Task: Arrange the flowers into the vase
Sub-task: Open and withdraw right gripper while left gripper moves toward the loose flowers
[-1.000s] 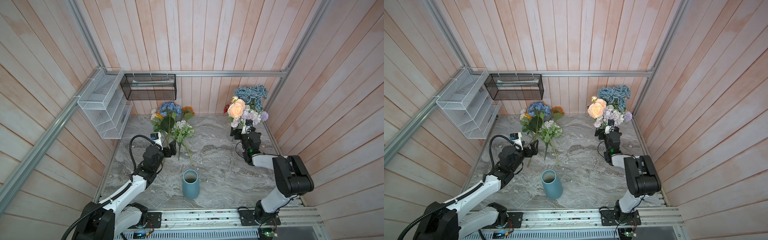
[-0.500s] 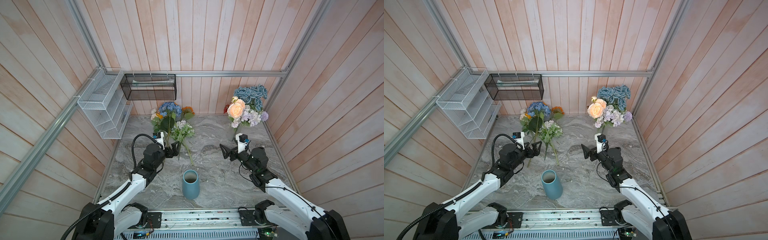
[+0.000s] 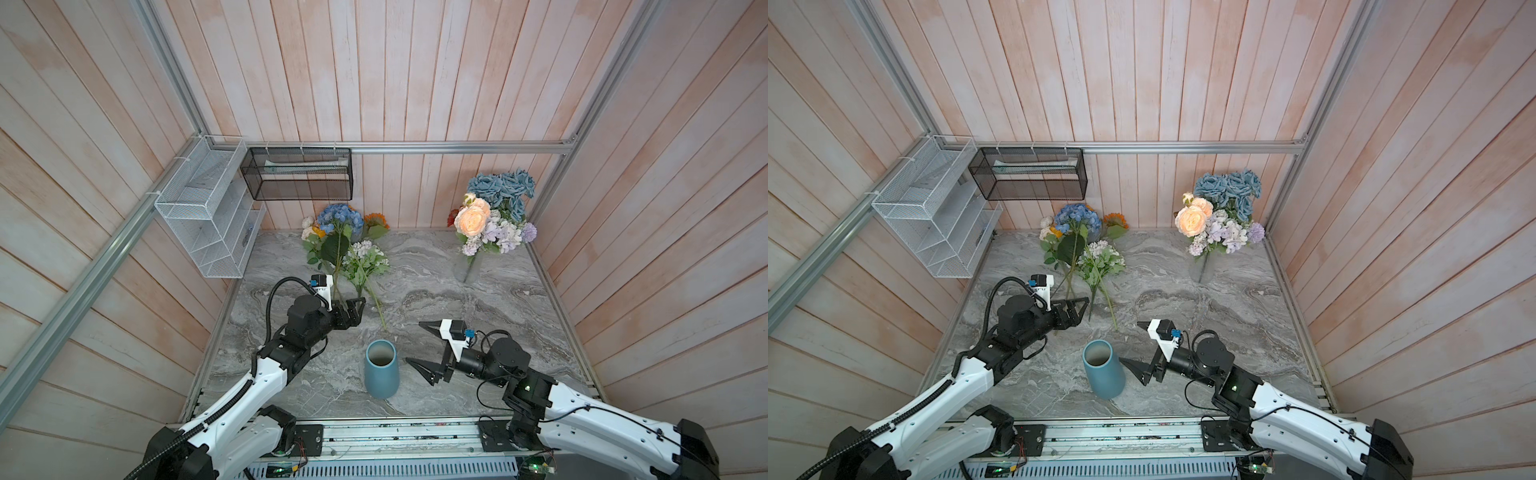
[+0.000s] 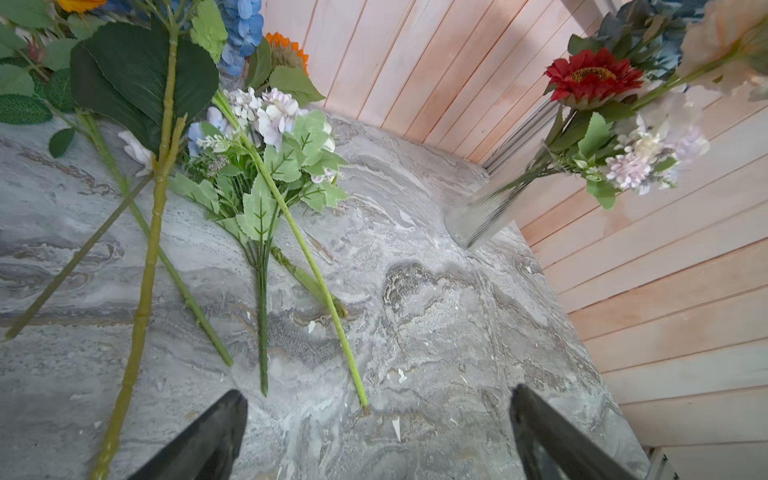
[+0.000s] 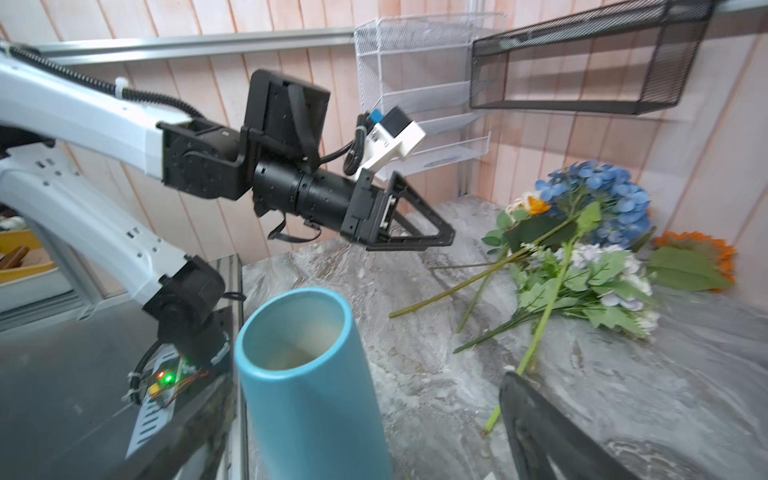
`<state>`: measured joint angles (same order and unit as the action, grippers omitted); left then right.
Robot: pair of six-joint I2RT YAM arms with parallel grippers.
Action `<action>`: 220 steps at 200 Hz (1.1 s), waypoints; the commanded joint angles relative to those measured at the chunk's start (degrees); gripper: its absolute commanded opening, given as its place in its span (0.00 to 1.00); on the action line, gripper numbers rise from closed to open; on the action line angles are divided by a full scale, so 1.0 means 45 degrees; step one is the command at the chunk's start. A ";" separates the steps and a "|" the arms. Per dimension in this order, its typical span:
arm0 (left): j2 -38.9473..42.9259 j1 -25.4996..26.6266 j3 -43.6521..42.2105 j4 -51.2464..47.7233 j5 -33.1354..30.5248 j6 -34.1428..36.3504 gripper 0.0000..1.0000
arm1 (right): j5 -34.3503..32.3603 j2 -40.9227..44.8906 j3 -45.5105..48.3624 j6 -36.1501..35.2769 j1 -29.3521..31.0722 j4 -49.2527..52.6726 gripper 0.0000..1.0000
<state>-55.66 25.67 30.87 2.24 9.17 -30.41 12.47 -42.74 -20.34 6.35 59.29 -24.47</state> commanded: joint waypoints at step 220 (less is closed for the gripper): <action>0.2101 0.1280 -0.1573 -0.0651 -0.2604 -0.1278 1.00 | -0.3151 -0.7148 -0.0226 -0.1336 0.1860 -0.7792 0.58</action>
<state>-48.58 31.68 24.47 -0.43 3.62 -38.06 2.28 -77.32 -22.46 0.62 68.29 -54.59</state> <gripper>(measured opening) 0.999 0.742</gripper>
